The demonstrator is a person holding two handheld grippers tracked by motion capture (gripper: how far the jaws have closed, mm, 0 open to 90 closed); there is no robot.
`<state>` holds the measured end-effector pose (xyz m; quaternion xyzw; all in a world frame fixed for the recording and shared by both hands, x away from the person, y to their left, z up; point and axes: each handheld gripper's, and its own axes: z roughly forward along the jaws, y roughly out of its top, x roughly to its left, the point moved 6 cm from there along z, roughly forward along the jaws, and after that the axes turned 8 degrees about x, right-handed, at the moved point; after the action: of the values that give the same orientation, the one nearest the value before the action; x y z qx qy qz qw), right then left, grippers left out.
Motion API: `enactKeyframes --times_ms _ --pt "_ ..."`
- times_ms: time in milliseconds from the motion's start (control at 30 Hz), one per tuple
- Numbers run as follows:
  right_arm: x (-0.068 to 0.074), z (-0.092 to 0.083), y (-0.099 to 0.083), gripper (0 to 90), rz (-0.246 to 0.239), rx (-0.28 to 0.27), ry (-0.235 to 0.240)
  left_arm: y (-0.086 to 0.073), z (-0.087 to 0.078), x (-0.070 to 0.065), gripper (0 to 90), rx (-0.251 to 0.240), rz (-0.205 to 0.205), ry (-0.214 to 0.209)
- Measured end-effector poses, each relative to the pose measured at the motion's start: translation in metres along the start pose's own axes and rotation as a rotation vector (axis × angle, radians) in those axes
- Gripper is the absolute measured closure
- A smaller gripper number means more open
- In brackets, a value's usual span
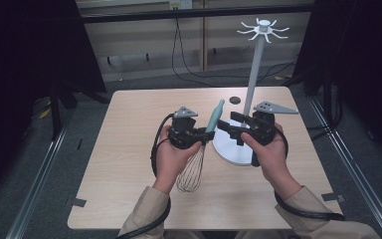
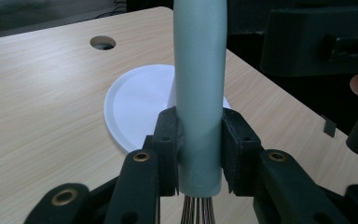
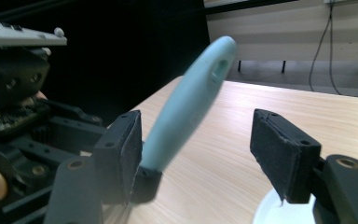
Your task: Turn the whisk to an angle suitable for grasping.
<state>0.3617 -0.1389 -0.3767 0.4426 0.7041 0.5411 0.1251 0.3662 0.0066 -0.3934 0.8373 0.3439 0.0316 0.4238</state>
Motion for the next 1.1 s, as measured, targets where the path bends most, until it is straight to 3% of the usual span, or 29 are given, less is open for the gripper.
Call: enactKeyframes --times_ms 400,533,567,700,833,867,933,1033,1100 --pt "0.003 0.007 0.002 39.6 0.025 0.008 0.027 0.002 -0.002 -0.01 69.7 -0.022 0.031 -0.028" --pt "0.004 0.009 0.003 46.5 0.045 0.002 0.059 0.004 -0.002 -0.015 69.7 -0.046 0.055 -0.057" --pt "0.005 0.009 0.004 56.3 0.061 -0.003 0.09 0.004 -0.002 -0.016 69.7 -0.045 0.058 -0.053" --pt "0.007 0.006 0.006 60.4 0.07 -0.01 0.112 0.005 -0.002 -0.016 69.7 -0.06 0.069 -0.063" --pt "0.009 0.002 0.009 66.3 0.103 -0.028 0.168 0.005 -0.001 -0.017 68.4 -0.083 0.074 -0.076" --pt "0.01 0.001 0.01 66.7 0.107 -0.03 0.179 0.004 -0.001 -0.016 67.2 -0.081 0.08 -0.065" --pt "0.01 -0.003 0.013 66.8 0.051 -0.047 0.141 0.001 0.001 -0.015 58.8 -0.077 0.075 -0.064" --pt "0.006 -0.011 0.018 66.8 0.059 -0.073 0.14 -0.003 0.002 -0.012 47.0 -0.079 0.071 -0.054" --pt "0.003 -0.016 0.021 66.8 0.025 -0.082 0.107 -0.007 0.003 -0.009 39.1 -0.077 0.064 -0.049"
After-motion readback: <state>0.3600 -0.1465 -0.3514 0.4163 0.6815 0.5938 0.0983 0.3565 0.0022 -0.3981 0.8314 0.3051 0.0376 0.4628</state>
